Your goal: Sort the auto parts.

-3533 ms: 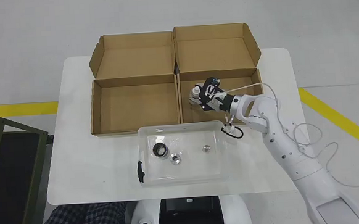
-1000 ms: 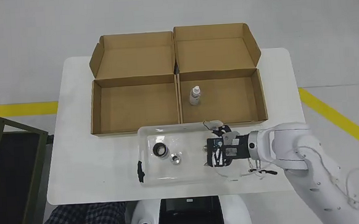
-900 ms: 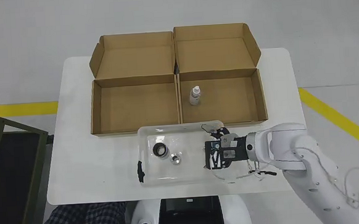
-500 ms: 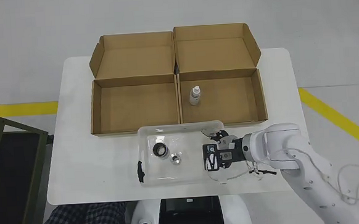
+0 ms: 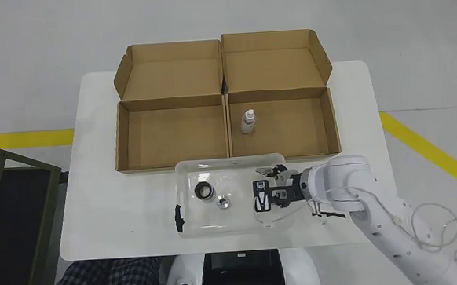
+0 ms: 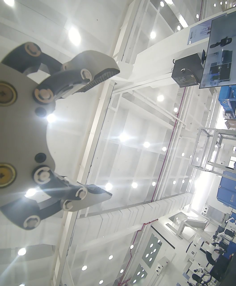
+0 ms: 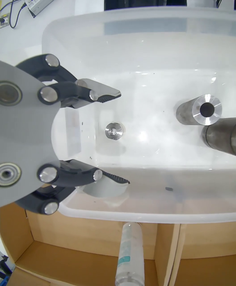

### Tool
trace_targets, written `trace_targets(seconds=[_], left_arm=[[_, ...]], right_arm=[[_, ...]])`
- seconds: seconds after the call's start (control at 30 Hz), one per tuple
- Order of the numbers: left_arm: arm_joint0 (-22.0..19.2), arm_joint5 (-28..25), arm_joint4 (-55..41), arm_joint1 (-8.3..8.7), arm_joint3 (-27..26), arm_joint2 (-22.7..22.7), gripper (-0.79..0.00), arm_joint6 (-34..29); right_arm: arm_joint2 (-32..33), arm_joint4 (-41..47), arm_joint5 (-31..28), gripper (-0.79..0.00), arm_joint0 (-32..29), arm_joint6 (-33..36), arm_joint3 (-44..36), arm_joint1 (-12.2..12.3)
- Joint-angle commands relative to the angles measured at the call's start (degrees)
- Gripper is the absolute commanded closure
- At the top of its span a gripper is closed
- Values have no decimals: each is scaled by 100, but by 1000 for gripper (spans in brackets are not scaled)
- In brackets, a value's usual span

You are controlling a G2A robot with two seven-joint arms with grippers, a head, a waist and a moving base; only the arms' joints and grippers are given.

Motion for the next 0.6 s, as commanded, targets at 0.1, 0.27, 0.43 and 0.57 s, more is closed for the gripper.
trace_targets(seconds=[0.1, 0.27, 0.43, 0.57], left_arm=[[0, 0, 0, 0, 0, 0, -785, 0], [0, 0, 0, 0, 0, 0, -785, 0], [0, 0, 0, 0, 0, 0, -785, 0], [0, 0, 0, 0, 0, 0, -785, 0]], right_arm=[[-172, -131, 55, -511, 94, 7, 73, -17], [-302, -255, 115, -489, 166, 73, 143, -28], [-439, -330, 127, -468, 233, 116, 195, -42], [-519, -476, 107, -446, 302, 238, 120, -43]])
